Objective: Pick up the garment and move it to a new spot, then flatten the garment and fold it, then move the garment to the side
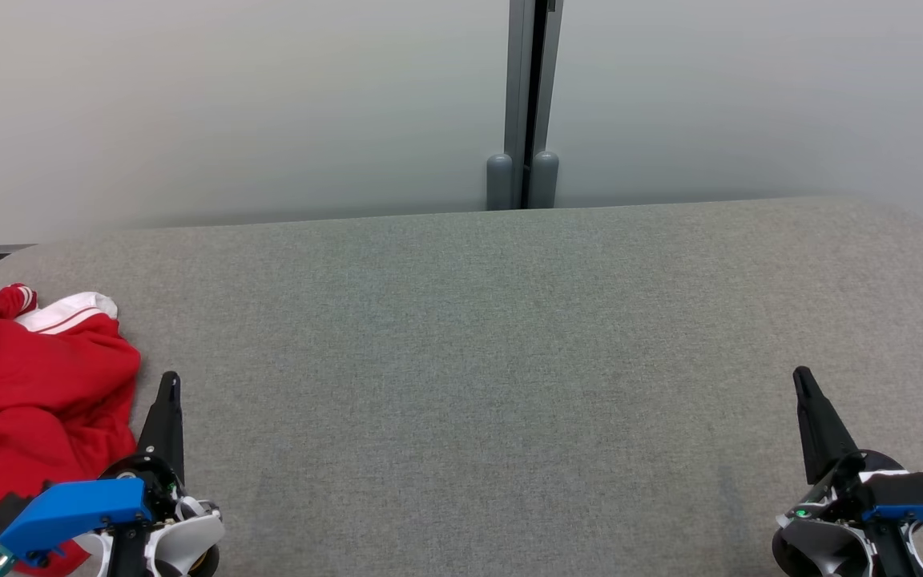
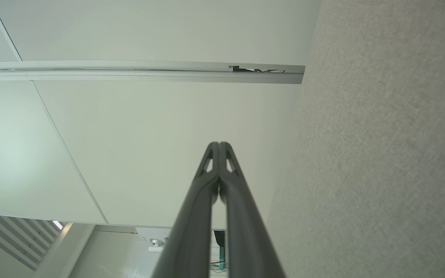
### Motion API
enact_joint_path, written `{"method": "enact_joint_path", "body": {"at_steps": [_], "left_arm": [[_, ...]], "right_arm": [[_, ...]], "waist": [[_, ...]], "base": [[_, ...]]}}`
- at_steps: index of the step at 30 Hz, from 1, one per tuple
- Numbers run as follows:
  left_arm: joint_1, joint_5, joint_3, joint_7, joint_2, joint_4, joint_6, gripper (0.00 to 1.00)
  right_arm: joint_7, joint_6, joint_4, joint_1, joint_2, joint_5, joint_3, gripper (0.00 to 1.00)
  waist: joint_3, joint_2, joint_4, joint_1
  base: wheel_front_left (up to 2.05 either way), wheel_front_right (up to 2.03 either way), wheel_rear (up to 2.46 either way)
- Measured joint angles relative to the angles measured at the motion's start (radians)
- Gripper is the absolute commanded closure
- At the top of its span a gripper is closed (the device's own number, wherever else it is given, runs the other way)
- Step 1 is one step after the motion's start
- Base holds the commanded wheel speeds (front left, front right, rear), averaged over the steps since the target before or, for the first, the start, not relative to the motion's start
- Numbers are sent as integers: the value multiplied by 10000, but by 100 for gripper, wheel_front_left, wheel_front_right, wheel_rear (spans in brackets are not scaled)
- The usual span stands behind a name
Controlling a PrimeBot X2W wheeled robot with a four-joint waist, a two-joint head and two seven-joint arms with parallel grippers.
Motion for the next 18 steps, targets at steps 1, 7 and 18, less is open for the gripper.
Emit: {"method": "enact_joint_path", "body": {"at_steps": [1,7,18], "left_arm": [[0,0,0,0,0,0,0,100],[0,0,0,0,0,0,0,100],[0,0,0,-2,2,0,0,100]], "right_arm": [[0,0,0,0,0,0,0,100],[0,0,0,0,0,0,0,100],[0,0,0,0,0,0,0,100]], "waist": [[0,0,0,0],[0,0,0,0],[0,0,0,0]], "base": [[0,0,0],[0,0,0],[0,0,0]]}}
